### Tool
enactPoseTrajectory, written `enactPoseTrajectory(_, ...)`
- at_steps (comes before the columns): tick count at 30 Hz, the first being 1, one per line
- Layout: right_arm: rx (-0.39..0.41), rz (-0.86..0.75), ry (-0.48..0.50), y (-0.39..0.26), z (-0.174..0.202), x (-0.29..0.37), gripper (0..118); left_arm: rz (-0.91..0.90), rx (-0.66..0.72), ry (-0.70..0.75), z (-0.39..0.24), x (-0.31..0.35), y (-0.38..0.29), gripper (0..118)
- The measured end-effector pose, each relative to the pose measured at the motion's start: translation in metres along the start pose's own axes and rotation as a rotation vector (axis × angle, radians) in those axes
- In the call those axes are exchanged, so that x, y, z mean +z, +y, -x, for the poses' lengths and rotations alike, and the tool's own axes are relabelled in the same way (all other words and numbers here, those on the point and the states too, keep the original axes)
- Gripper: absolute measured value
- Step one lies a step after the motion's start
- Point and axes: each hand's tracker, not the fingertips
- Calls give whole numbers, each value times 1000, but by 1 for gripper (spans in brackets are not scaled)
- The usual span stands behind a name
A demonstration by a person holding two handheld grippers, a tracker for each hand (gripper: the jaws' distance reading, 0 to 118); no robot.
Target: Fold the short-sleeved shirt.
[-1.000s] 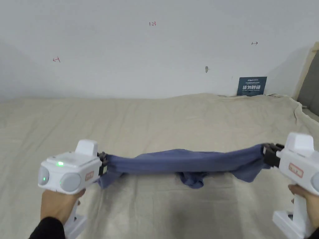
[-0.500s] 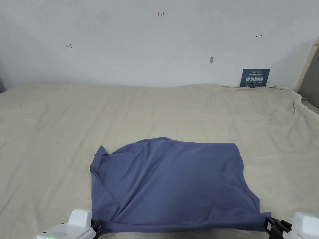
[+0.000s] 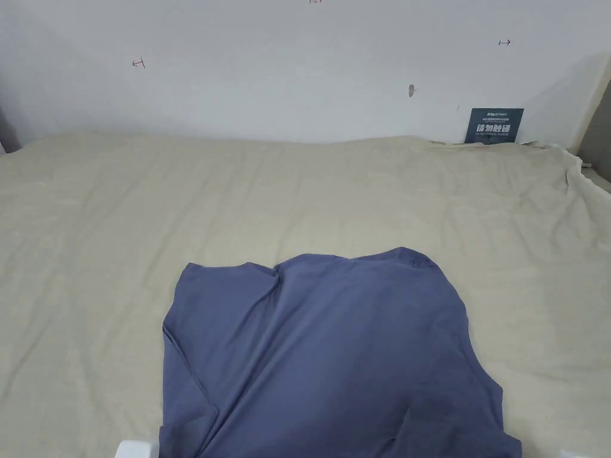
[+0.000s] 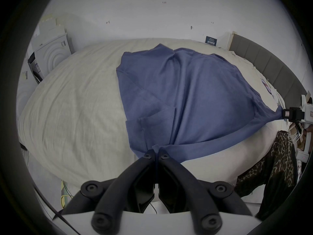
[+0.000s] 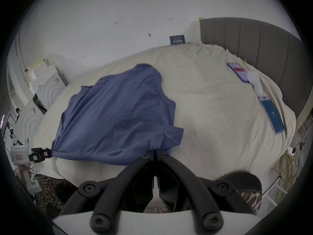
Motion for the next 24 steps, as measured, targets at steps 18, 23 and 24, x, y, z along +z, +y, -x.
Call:
enactPoseTrajectory(18,-22,194,-79,11,32,-26,34,82,163,16,-3,-9,15,68)
enactPoseTrajectory(23,-2,5,-61,45,49,24,96,-61,150,-9,-7,21,42,114)
enactPoseTrajectory(24,1,-27,-46,55,46,33,96,-91,149,-8,-9,29,51,114)
